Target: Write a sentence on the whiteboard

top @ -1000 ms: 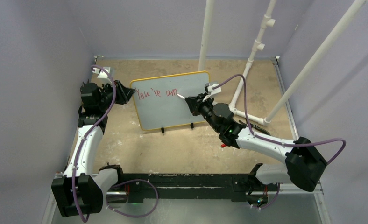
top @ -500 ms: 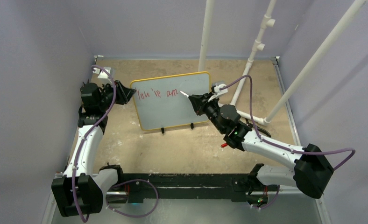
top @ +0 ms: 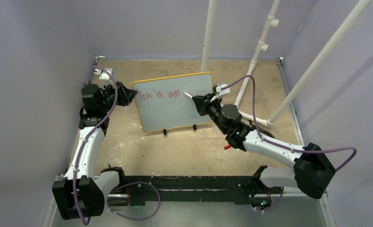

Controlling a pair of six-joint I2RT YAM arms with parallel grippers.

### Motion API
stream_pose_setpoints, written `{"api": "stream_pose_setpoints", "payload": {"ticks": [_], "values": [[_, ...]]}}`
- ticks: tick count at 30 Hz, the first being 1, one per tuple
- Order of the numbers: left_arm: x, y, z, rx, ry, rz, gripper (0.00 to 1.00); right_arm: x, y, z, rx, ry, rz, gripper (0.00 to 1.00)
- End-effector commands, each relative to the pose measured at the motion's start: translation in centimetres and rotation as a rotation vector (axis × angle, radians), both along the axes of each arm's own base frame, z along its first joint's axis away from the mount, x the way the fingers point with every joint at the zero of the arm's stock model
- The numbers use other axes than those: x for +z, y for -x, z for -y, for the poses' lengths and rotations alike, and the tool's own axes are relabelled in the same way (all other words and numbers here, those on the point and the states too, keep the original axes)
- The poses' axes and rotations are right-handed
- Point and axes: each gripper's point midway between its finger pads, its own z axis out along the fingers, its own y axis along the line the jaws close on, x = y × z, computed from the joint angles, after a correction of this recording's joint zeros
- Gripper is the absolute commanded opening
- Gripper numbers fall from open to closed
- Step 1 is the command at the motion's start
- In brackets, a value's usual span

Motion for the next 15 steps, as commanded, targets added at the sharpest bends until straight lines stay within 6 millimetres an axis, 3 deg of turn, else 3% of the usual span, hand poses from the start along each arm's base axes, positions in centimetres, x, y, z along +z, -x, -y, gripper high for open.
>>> {"api": "stream_pose_setpoints", "payload": {"ticks": [1,15], "values": [[0.42,-0.09,-0.06,-0.012,-0.016,0.034,0.24,3.5,-1.18,0.36,-0.035,-0.037,0.088,0.0],[0.64,-0.12,-0.07,-0.011,-0.017,0.04,0.24,3.41,-1.37,-0.62,0.002,-0.006,0.105,0.0]]}}
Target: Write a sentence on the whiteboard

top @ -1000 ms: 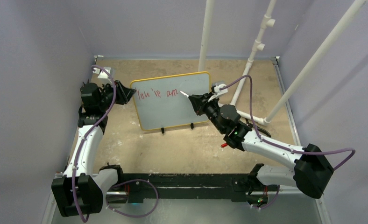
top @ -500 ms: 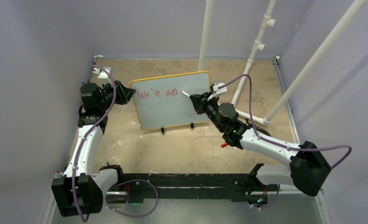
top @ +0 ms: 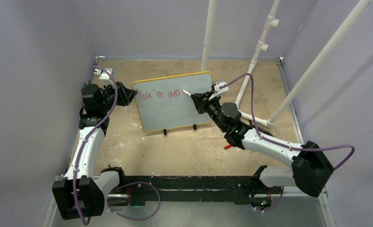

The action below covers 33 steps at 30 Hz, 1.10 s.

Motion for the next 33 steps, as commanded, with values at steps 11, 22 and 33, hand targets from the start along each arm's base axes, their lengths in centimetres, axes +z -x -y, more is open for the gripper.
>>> {"api": "stream_pose_setpoints", "payload": {"ticks": [11,22,33], "values": [[0.7,-0.1,0.0,-0.016,-0.015,0.043,0.24,-2.0,0.3,0.0,0.023,0.038,-0.036,0.0],[0.7,-0.1,0.0,-0.015,-0.015,0.043,0.24,-2.2,0.1,0.9,-0.024,0.044,-0.053,0.0],[0.6,-0.1,0.0,-0.016,-0.014,0.04,0.24,1.9,-0.4,1.4,-0.058,0.001,0.027,0.0]]}}
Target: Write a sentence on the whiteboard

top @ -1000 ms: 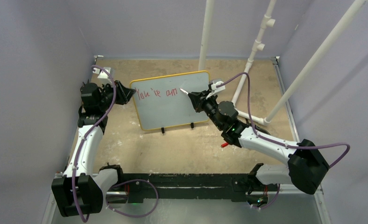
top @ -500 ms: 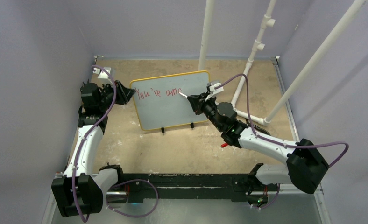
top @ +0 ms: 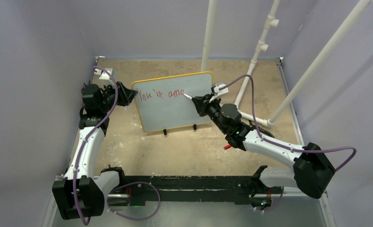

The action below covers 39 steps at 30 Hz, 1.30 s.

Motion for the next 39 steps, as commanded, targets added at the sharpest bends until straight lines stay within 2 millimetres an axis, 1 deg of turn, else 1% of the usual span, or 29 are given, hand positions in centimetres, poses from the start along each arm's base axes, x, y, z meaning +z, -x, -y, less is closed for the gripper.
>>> {"api": "stream_pose_setpoints", "payload": {"ticks": [1,8,10,13,17,22,28,30,33,35,39], "values": [[0.7,-0.1,0.0,-0.013,-0.009,0.038,0.24,3.8,-1.1,0.9,-0.061,-0.029,0.08,0.0],[0.7,-0.1,0.0,-0.013,-0.009,0.039,0.24,4.9,-1.2,0.6,-0.058,-0.045,0.106,0.0],[0.7,-0.1,0.1,-0.014,-0.009,0.039,0.24,4.8,-1.3,0.6,-0.058,-0.042,0.104,0.0],[0.8,-0.1,0.0,-0.014,-0.009,0.04,0.24,4.0,-1.3,0.6,-0.059,-0.031,0.087,0.0],[0.8,-0.2,0.1,-0.015,-0.008,0.04,0.24,2.7,-1.3,1.1,-0.079,-0.016,0.058,0.0],[0.8,-0.2,0.1,-0.016,-0.007,0.042,0.24,0.4,-0.6,1.5,-0.074,0.0,0.007,0.0],[0.8,-0.1,0.1,-0.017,-0.007,0.043,0.24,-0.8,-0.4,1.7,-0.076,0.005,-0.02,0.0],[0.8,-0.1,0.1,-0.016,-0.007,0.042,0.24,-0.5,-0.5,1.8,-0.087,0.003,-0.017,0.0],[0.8,-0.1,0.1,-0.017,-0.007,0.04,0.24,0.4,-0.7,2.3,-0.114,-0.005,-0.004,0.0],[0.8,-0.1,0.1,-0.016,-0.007,0.041,0.24,1.2,-0.7,2.4,-0.118,-0.017,0.013,0.0],[0.8,-0.1,0.0,-0.014,-0.008,0.041,0.24,3.6,-0.4,2.5,-0.106,-0.054,0.068,0.0]]}}
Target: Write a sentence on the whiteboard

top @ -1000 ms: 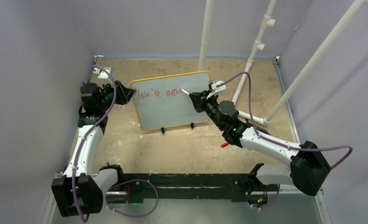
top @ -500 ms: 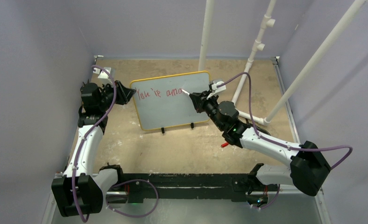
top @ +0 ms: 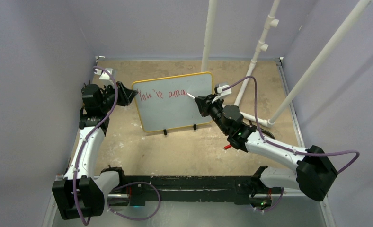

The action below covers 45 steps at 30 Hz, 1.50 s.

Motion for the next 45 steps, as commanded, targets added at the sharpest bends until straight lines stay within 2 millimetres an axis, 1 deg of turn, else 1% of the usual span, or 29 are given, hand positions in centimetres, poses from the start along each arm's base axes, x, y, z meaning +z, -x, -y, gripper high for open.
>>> {"api": "stream_pose_setpoints", "payload": {"ticks": [1,4,10,13,17,25,30,38,45], "values": [[0.8,-0.1,0.0,-0.014,-0.008,0.041,0.24,3.9,-0.3,1.1,-0.046,-0.053,0.086,0.0],[0.8,-0.1,0.0,-0.014,-0.008,0.041,0.24,4.8,-0.3,0.5,-0.019,-0.063,0.105,0.0],[0.7,-0.1,0.0,-0.012,-0.009,0.038,0.24,4.5,-0.7,-0.4,0.006,-0.054,0.104,0.0],[0.7,-0.1,0.0,-0.013,-0.01,0.039,0.24,4.3,-0.8,-0.5,0.003,-0.051,0.099,0.0],[0.8,-0.1,0.0,-0.012,-0.009,0.04,0.24,3.8,-0.9,0.1,-0.027,-0.046,0.08,0.0],[0.9,-0.1,0.0,-0.013,-0.01,0.043,0.24,2.6,-0.7,2.0,-0.094,-0.03,0.047,0.0],[0.9,-0.1,0.1,-0.014,-0.01,0.043,0.24,1.9,-0.4,2.4,-0.102,-0.023,0.03,0.0],[0.9,-0.1,0.1,-0.016,-0.008,0.043,0.24,0.1,-0.3,1.3,-0.056,0.006,-0.002,0.0],[0.8,-0.1,0.1,-0.014,-0.008,0.04,0.24,-0.7,-0.1,-0.1,0.01,0.007,-0.008,0.0]]}}
